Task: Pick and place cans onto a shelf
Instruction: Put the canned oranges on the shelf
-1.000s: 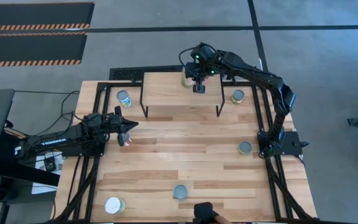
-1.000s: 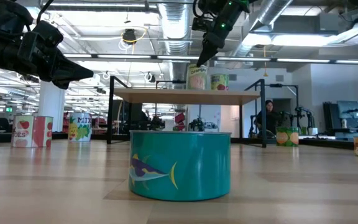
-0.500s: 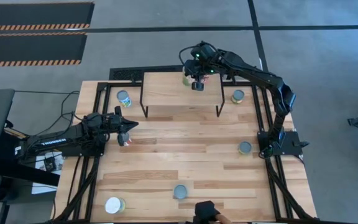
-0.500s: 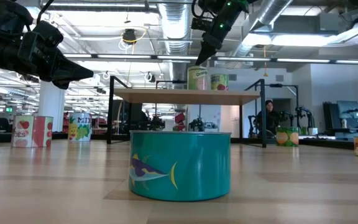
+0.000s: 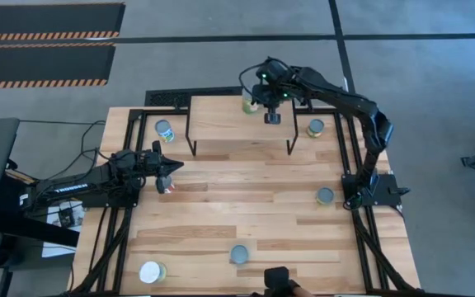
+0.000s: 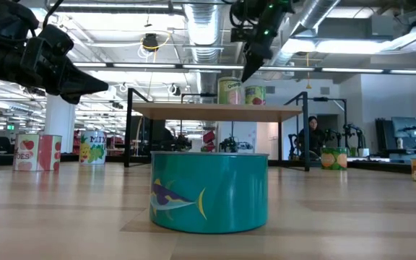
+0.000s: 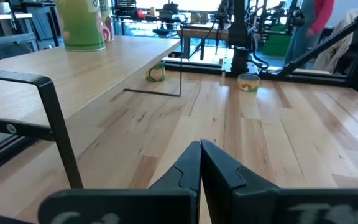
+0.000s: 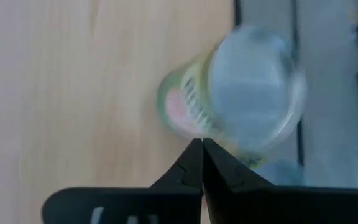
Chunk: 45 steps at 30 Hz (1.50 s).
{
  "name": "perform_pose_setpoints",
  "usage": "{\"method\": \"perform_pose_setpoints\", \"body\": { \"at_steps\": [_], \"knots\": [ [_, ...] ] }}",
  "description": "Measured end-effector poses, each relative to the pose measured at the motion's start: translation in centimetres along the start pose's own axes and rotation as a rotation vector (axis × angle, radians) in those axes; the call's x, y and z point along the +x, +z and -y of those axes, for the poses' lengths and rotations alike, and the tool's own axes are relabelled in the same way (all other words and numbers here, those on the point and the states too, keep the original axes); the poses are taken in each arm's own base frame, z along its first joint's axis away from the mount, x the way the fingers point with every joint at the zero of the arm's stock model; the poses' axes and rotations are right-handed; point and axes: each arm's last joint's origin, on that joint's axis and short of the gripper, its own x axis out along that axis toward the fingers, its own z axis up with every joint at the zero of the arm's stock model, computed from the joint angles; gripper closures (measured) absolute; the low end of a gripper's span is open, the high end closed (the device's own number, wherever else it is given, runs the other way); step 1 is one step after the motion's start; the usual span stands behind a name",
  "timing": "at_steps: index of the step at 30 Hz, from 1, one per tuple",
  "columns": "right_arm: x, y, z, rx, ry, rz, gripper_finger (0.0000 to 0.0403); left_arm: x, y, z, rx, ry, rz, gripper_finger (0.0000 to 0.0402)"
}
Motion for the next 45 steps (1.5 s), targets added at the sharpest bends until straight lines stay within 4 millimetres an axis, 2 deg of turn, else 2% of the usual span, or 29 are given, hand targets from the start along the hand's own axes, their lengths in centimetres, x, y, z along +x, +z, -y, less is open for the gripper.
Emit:
{"method": "perform_pose_setpoints", "body": {
  "at_steps": [3,10,16,18,25,34,45],
  "knots": [
    [1.0,0.3,0.0,-0.004,0.0,0.005,0.0386,0.0,0.0,0.0,-0.001,-0.002,-0.001,0.0401],
    [1.6,1.0,-0.1,-0.008,-0.017,0.048,0.0392,0.0,0.0,0.0,-0.004,-0.003,0.001,0.0401],
    [0.8,1.4,-0.5,-0.009,-0.019,0.078,0.0384,0.0,0.0,0.0,-0.006,-0.009,0.0,0.0401],
    [0.1,2.1,-0.4,-0.007,-0.037,0.149,0.0392,0.0,0.0,0.0,-0.006,-0.009,0.0,0.0401],
    [-0.5,2.6,1.6,0.058,-0.127,0.293,0.0393,0.0,0.0,0.0,-0.006,-0.009,-0.001,0.0401],
    [3.5,1.5,3.0,0.104,-0.129,0.218,0.0394,0.0,0.0,0.0,-0.005,-0.009,-0.001,0.0402],
    [3.4,1.4,2.9,0.122,-0.131,0.195,0.0395,0.0,0.0,0.0,0.001,-0.008,0.0,0.0401]
  ]
}}
